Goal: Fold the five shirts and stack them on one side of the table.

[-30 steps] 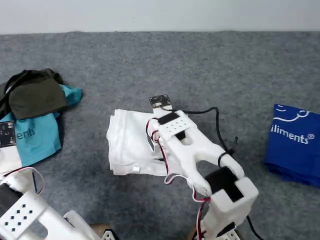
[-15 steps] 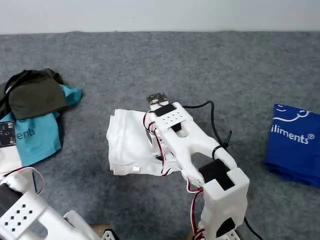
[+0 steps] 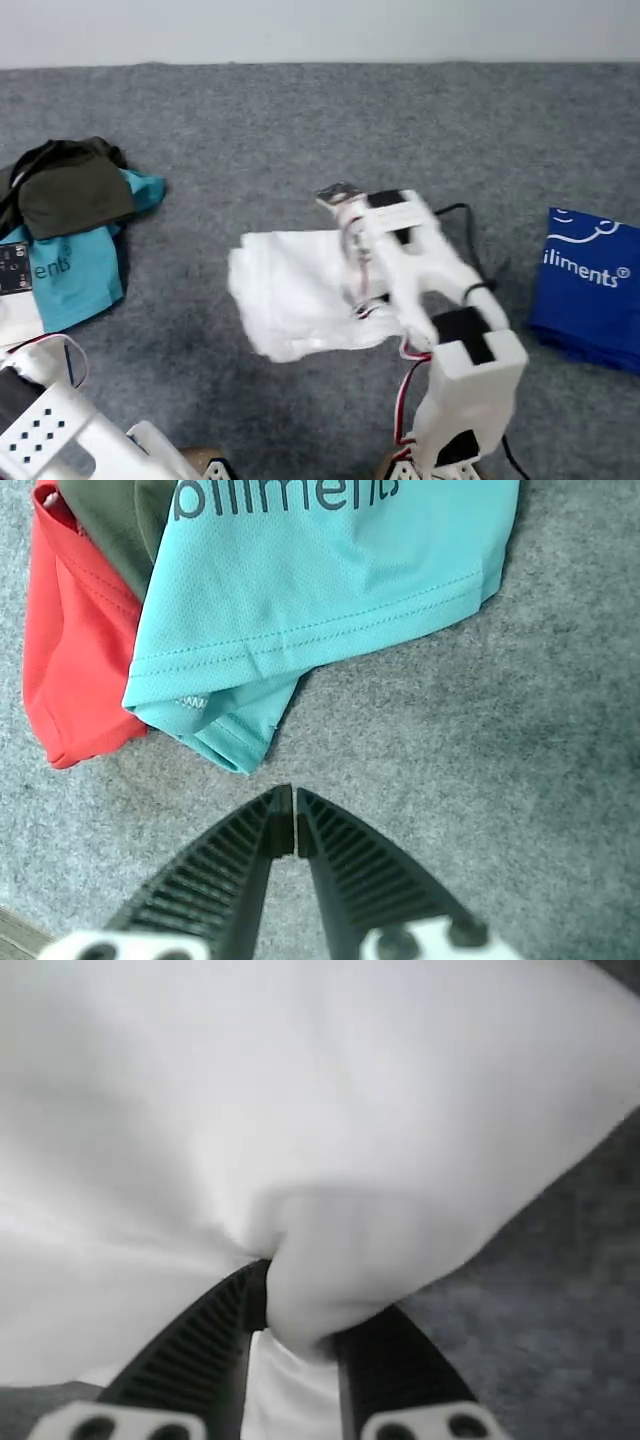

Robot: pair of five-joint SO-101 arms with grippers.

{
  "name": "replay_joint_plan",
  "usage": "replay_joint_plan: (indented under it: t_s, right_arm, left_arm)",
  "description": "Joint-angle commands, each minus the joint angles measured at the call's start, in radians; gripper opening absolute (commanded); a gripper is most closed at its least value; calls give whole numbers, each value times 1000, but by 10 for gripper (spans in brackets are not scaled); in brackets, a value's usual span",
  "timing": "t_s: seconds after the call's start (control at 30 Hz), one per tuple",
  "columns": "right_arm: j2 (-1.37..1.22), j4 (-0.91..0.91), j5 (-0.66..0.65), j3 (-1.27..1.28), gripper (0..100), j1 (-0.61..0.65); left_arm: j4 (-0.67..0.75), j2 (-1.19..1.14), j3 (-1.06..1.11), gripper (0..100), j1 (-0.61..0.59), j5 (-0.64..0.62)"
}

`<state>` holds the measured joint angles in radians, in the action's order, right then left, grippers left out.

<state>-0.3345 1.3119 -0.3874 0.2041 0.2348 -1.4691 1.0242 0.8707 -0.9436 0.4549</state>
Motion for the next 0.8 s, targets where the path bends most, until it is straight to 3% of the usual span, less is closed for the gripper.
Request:
replay_joint_plan:
  t_s: [0.0, 0.17, 0.4, 0.53, 0.63, 0.77]
  right_arm:
    - [70, -58, -299, -66, 9, -154]
    - [68, -168, -554, -192, 9, -240]
    - [67, -367, -878, -213, 8, -219]
    - [59, -515, -910, -135, 22, -188]
    - [74, -552, -904, -109, 122, -188]
    - [163, -549, -795, -109, 188, -191]
  left_arm:
    - [23, 17, -15, 16, 0, -5]
    - [23, 17, -15, 16, 0, -5]
    - [23, 17, -15, 16, 0, -5]
    - [23, 17, -13, 16, 0, -5]
    - [23, 17, -13, 16, 0, -3]
    - [23, 17, -13, 16, 0, -3]
